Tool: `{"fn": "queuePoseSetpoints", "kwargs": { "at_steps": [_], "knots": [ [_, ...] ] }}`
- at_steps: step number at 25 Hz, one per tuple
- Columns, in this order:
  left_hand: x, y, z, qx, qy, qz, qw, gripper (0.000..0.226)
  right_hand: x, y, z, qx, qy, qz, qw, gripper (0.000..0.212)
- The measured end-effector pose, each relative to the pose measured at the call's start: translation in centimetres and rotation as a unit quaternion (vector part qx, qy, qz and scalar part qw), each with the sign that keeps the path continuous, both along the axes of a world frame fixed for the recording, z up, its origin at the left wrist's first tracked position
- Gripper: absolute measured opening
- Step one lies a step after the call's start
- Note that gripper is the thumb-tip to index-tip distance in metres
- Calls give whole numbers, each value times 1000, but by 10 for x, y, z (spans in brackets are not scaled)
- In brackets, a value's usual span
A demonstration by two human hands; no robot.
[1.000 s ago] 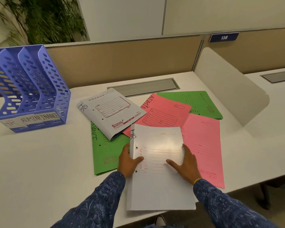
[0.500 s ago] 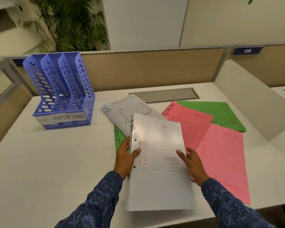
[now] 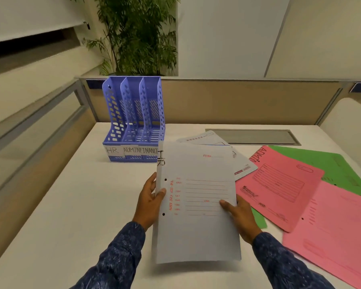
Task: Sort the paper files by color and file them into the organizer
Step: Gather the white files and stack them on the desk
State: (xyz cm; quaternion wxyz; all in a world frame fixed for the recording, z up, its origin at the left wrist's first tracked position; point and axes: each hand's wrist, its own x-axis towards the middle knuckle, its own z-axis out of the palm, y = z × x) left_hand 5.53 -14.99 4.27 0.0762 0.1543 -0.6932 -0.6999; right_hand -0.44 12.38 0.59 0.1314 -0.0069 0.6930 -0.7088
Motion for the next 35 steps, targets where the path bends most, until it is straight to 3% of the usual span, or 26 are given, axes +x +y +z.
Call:
{"fn": "queuePoseSetpoints", "kwargs": {
  "at_steps": [8, 14, 19, 23, 29, 33, 35],
  "knots": [
    [22, -76, -24, 8, -29, 63, 998, 43, -5, -80, 12, 11, 22, 37, 999, 29],
    [21, -118, -46, -59, -43, 77, 994, 43, 1, -125, -7, 43, -22, 39, 998, 34],
    [29, -161, -71, -109, -129, 120, 978, 64, 10, -161, -27, 98, -46, 99, 989, 29],
    [39, -198, -83, -132, -153, 149, 968, 63, 10, -192, -36, 176, -41, 169, 969, 31],
    [60, -249, -91, -193, -195, 159, 949, 61, 17, -246, -42, 215, -37, 274, 937, 29],
    [69, -266, -99, -261, -194, 164, 931, 54, 21, -265, -51, 298, 23, 301, 905, 21],
    [72, -264, -105, -295, -194, 160, 922, 51, 20, -266, -56, 326, 47, 310, 892, 27]
  ]
}}
